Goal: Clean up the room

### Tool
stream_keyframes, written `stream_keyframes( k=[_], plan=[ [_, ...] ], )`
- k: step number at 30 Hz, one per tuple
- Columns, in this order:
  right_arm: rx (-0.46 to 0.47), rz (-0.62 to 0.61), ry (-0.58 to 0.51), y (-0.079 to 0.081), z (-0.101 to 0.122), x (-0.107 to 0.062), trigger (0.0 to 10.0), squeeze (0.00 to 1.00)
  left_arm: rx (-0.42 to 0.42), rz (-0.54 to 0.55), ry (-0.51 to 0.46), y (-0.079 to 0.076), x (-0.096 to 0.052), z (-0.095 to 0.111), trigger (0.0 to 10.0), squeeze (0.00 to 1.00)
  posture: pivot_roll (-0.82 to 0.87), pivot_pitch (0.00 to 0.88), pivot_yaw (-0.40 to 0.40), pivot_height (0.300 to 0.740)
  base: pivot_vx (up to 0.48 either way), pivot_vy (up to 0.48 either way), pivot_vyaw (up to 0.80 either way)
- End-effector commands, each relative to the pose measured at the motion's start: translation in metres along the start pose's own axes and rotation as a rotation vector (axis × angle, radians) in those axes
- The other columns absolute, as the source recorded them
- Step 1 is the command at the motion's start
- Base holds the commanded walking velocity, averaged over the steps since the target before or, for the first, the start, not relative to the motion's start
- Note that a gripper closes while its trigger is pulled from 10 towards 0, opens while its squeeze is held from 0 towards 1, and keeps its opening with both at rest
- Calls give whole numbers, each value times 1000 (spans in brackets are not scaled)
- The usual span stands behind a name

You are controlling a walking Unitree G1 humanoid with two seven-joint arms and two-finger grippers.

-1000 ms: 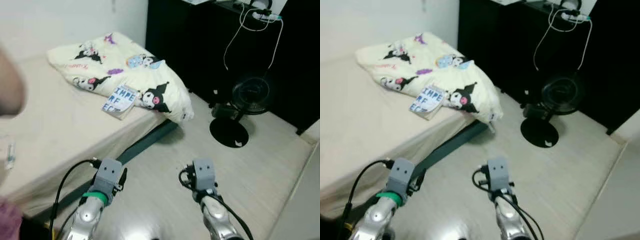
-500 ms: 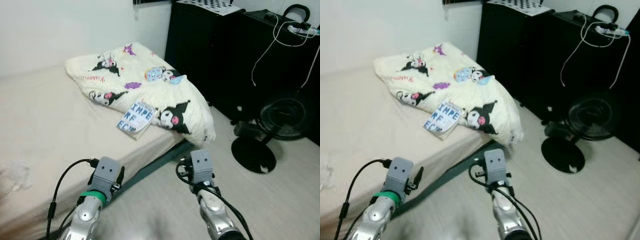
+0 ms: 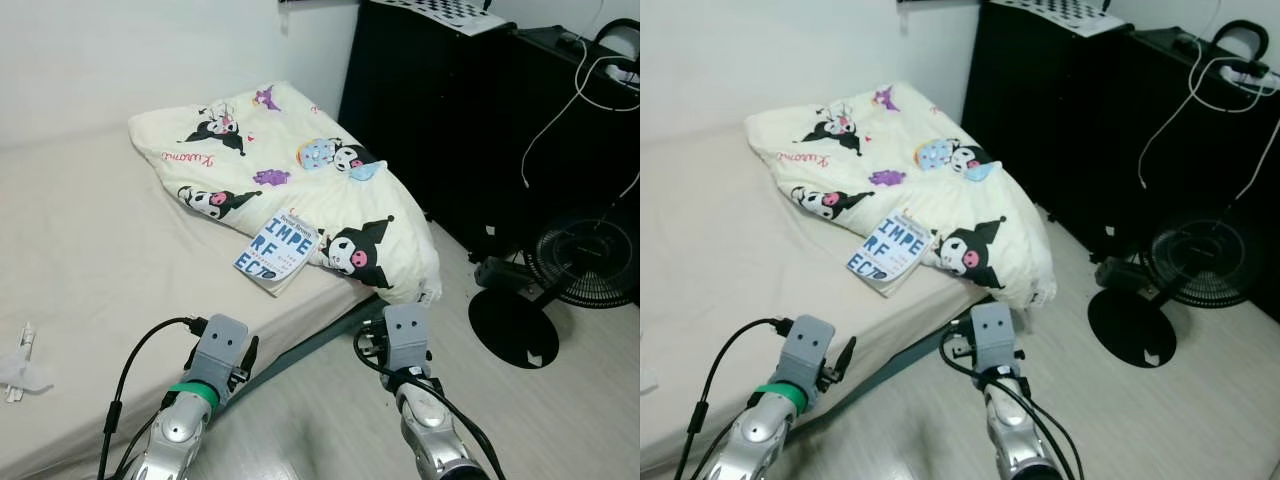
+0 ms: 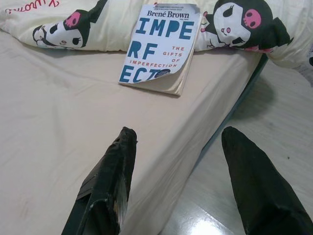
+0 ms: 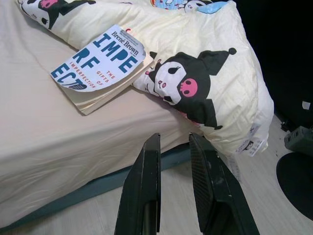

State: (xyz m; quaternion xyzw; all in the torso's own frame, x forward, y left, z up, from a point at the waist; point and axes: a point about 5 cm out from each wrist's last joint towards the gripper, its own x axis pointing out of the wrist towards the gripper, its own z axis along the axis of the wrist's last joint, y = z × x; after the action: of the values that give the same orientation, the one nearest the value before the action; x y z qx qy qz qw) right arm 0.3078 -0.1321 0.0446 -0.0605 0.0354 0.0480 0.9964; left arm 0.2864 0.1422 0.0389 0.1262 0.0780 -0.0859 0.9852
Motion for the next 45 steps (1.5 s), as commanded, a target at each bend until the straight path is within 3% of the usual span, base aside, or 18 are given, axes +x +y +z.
stream_keyframes(
  k=[1,6,8,12,21,24,36,45],
  plan=[
    [-9,-5,32,-4,-8,-4,10000,0,7,-16,28,-5,-3,-6,10000,0,1,53,-14,740,0,0,0],
    [-11,-2,29,-3,-7,-4,10000,0,8,-16,26,-5,-2,-5,10000,0,0,52,-15,740,0,0,0],
    [-13,-3,25,-4,-6,-3,10000,0,-53,-14,36,-6,-2,-5,10000,0,-2,55,-14,740,0,0,0],
    [-14,-4,20,-4,-6,-3,10000,0,-78,-58,23,-12,-4,-2,10000,0,-1,63,-13,740,0,0,0],
    [-1,16,-12,-3,0,-3,10000,0,-30,-108,-44,-18,-3,13,10000,0,-1,66,-15,740,0,0,0],
    [-9,30,-35,0,5,-1,10000,0,-13,-57,-80,-14,5,24,10000,0,0,65,-13,740,0,0,0],
    [-115,56,-39,7,6,0,10000,0,-29,36,-80,-3,10,29,10000,0,-2,57,-11,740,145,-246,60],
    [-61,61,-41,5,8,2,10000,0,-30,56,-78,0,11,29,10000,0,-1,40,-12,740,311,-251,356]
  ],
)
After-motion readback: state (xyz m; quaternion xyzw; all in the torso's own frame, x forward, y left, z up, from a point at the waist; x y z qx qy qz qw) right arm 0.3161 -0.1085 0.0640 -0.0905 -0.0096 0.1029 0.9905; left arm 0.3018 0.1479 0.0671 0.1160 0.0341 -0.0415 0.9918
